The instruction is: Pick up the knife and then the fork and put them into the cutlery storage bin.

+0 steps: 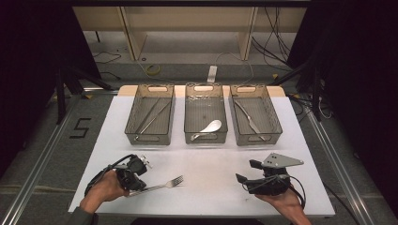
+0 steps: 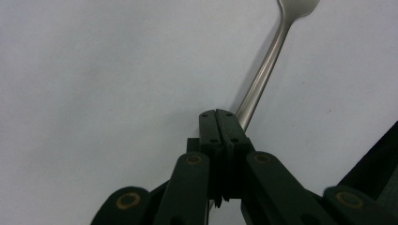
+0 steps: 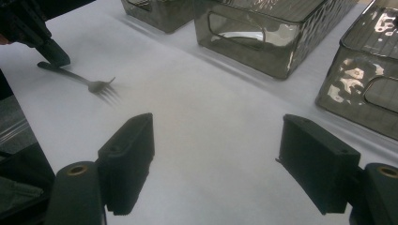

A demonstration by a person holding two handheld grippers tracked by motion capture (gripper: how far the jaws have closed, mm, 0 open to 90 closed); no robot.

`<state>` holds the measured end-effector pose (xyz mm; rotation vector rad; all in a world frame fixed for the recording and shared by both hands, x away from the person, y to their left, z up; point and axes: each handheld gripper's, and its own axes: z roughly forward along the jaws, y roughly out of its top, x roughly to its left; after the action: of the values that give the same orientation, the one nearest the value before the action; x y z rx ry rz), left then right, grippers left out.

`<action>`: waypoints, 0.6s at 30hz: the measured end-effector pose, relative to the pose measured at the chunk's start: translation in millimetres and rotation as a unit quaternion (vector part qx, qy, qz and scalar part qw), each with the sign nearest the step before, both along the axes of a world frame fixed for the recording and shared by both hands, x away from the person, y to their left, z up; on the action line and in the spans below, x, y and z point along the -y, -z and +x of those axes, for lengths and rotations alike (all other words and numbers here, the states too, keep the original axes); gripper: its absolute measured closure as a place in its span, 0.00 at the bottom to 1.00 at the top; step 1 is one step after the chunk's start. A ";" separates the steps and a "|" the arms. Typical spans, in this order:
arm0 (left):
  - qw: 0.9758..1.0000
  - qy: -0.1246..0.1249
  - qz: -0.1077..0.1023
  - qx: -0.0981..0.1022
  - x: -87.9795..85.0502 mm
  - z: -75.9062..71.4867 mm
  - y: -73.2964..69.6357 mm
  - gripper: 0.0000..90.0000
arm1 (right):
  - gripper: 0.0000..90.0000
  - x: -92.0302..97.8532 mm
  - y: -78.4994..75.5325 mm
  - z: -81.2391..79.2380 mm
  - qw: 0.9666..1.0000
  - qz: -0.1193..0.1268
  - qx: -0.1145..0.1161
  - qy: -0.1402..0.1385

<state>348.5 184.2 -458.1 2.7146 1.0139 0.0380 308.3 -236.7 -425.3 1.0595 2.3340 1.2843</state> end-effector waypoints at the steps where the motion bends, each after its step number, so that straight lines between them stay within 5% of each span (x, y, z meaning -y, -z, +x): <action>1: 1.000 0.003 0.000 -0.001 -0.5 0.3 -0.2 0.99 | 0.31 -0.1 0.2 0.1 1.000 -0.001 -0.001 0.000; 4: 1.000 -0.002 -0.001 0.007 -0.3 0.5 -2.1 0.96 | 0.31 -0.7 0.6 -0.1 1.000 -0.003 -0.001 -0.001; 10: 0.999 0.007 -0.004 0.031 1.4 -3.0 -11.8 0.66 | 0.31 -0.5 1.6 0.4 1.000 -0.006 -0.002 -0.002; 14: 1.000 0.016 0.001 0.026 6.1 -5.0 -8.8 0.52 | 0.31 -0.8 1.5 0.4 1.000 -0.007 -0.001 -0.002; 18: 1.000 0.022 0.008 0.019 9.0 -5.0 -4.7 0.49 | 0.31 -1.2 1.8 0.3 1.000 -0.008 -0.001 -0.001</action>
<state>343.5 175.2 -453.4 2.7388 0.9471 0.0910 308.6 -235.5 -427.1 1.0551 2.3440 1.2646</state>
